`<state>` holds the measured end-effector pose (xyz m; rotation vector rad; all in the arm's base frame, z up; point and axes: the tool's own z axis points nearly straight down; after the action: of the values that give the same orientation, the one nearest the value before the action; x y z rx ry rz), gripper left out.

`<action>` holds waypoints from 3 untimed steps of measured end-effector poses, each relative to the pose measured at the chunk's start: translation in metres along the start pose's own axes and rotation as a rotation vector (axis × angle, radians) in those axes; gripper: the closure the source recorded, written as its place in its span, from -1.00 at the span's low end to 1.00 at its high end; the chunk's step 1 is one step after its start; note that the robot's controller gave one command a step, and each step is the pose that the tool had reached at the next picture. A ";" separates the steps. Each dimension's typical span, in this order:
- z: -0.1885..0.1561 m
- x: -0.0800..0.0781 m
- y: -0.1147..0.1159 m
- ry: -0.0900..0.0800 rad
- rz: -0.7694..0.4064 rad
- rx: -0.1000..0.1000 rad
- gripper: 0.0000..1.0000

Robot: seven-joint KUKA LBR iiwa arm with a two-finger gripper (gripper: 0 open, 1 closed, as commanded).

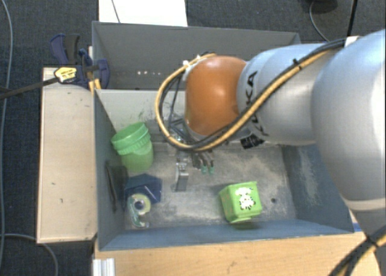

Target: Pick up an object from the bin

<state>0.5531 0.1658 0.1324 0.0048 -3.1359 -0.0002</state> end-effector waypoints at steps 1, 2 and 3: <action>-0.004 -0.002 -0.001 -0.008 0.004 -0.001 -1.00; 0.019 -0.001 0.024 -0.010 -0.213 0.001 -1.00; 0.022 0.017 0.061 -0.010 -0.586 0.000 -1.00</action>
Offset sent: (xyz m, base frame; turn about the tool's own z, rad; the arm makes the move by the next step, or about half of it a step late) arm -0.0068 0.0661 -0.0624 -0.5453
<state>0.5356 0.2266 0.1109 0.9132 -3.0102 -0.0029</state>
